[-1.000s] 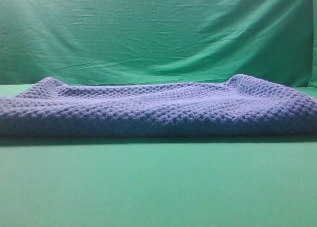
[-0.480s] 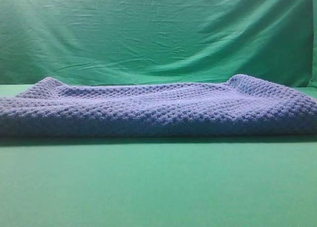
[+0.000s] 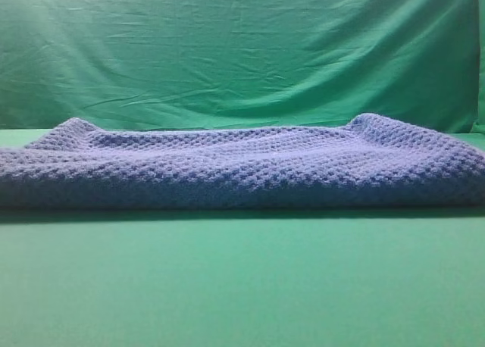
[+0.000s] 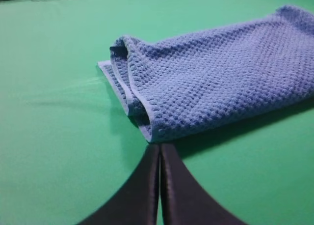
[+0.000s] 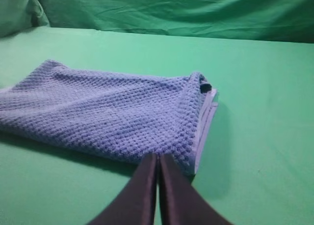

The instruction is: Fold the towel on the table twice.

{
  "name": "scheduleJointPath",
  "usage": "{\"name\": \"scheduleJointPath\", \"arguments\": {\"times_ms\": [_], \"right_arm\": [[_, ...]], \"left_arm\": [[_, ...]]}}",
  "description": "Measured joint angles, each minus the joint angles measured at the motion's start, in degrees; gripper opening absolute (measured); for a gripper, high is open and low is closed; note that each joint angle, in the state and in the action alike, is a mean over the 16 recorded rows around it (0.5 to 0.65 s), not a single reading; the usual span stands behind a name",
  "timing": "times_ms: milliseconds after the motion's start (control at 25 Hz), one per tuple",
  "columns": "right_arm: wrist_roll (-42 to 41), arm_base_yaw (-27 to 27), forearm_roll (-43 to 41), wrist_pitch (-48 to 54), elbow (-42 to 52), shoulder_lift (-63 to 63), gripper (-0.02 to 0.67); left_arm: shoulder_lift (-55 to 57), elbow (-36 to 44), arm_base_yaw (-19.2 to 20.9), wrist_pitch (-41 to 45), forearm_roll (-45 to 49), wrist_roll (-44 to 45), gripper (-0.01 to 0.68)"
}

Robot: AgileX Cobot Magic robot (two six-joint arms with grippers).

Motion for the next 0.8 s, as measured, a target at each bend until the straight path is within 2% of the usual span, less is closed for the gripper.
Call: {"name": "scheduleJointPath", "arguments": {"times_ms": [800], "right_arm": [[-0.02, -0.01, -0.11, 2.36, 2.08, 0.0, 0.0]], "left_arm": [[-0.01, 1.17, 0.29, -0.97, 2.89, 0.27, 0.0]]}}
